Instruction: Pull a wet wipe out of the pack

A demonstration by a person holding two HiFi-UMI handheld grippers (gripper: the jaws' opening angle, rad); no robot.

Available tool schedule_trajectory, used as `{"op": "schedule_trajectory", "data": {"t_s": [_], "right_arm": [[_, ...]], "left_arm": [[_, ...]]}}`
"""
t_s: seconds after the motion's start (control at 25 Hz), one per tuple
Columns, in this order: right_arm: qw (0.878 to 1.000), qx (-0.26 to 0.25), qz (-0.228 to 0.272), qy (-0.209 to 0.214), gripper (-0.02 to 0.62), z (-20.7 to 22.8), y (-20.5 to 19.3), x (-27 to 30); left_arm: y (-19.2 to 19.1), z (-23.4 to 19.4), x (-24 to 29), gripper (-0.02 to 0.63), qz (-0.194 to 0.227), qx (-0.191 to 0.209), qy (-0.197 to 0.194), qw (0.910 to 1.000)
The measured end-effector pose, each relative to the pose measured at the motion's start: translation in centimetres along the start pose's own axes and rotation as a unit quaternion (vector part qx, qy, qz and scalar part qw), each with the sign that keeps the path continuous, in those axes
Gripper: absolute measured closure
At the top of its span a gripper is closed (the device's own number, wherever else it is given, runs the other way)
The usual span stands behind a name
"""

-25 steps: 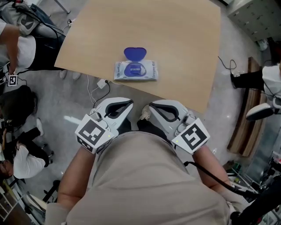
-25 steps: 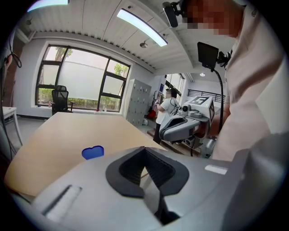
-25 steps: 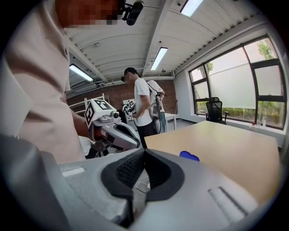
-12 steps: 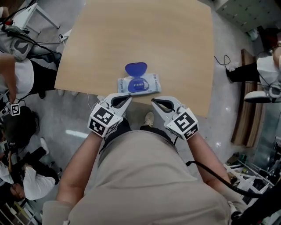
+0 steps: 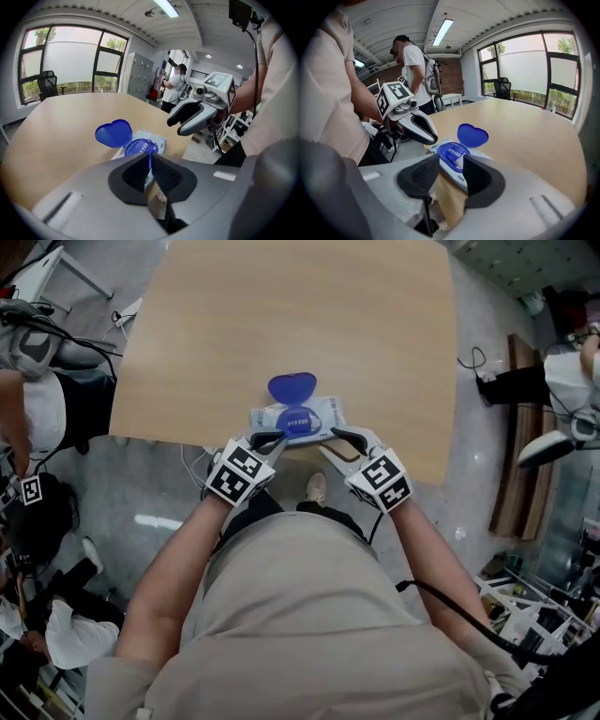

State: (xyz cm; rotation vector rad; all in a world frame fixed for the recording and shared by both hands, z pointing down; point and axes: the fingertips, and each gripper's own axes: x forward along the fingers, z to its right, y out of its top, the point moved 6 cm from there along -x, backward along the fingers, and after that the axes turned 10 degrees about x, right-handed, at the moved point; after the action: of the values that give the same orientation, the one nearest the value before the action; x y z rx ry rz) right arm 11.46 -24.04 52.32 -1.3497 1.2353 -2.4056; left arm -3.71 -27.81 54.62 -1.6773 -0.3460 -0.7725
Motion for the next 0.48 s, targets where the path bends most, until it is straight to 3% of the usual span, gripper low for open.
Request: {"op": "schedule_trajectory", "data": {"t_s": [0.48], "right_arm": [[0.999, -0.008, -0.049, 0.010, 0.446, 2.5, 0.3, 3.8]], "left_arm": [[-1.6, -1.7, 2.2, 0.601, -0.042, -0.004, -0.025, 0.9988]]}}
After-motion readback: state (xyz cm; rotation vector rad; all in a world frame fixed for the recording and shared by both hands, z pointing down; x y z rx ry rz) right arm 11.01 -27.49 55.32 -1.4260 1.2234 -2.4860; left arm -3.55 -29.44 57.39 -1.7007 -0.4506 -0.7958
